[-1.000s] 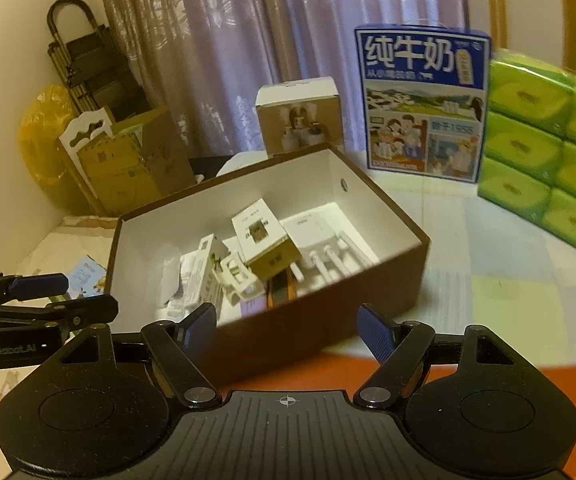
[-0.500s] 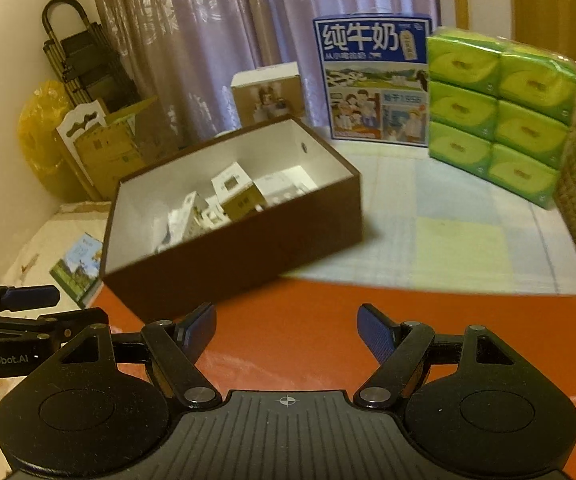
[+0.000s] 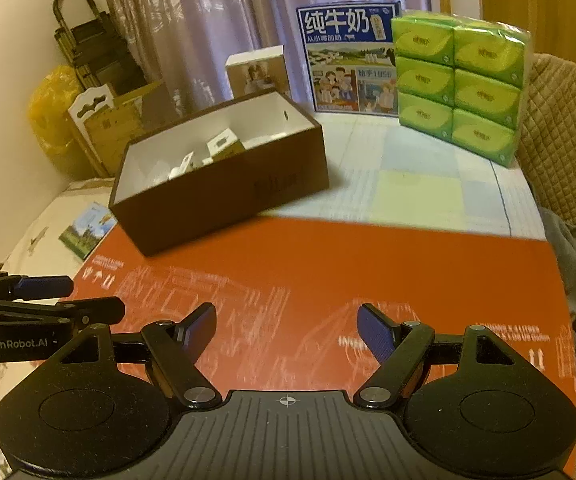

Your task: Organize rigid objects

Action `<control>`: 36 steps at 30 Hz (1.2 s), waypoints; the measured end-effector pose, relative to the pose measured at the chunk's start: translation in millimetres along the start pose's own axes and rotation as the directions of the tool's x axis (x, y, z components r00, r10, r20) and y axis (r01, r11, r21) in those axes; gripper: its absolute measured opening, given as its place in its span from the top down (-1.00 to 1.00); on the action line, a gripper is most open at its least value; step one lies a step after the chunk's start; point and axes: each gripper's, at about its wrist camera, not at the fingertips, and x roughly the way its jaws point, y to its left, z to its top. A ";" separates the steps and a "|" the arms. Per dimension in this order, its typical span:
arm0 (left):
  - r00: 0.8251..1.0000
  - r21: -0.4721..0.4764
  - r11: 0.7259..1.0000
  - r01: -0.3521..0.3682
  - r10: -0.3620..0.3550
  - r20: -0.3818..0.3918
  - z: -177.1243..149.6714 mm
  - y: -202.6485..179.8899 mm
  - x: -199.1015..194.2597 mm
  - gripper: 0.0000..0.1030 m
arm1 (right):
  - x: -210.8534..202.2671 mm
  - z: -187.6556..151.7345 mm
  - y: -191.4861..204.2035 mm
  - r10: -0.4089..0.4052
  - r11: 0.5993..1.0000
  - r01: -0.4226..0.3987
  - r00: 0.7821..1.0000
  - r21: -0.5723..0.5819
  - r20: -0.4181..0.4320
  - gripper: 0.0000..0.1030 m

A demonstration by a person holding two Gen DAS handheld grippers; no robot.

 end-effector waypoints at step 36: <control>1.000 -0.019 0.999 -0.027 0.026 -0.015 -77.3 -57.0 -51.2 -0.42 | -64.0 -79.6 -12.5 0.028 0.999 -0.029 0.998 -0.021 -0.055 -0.45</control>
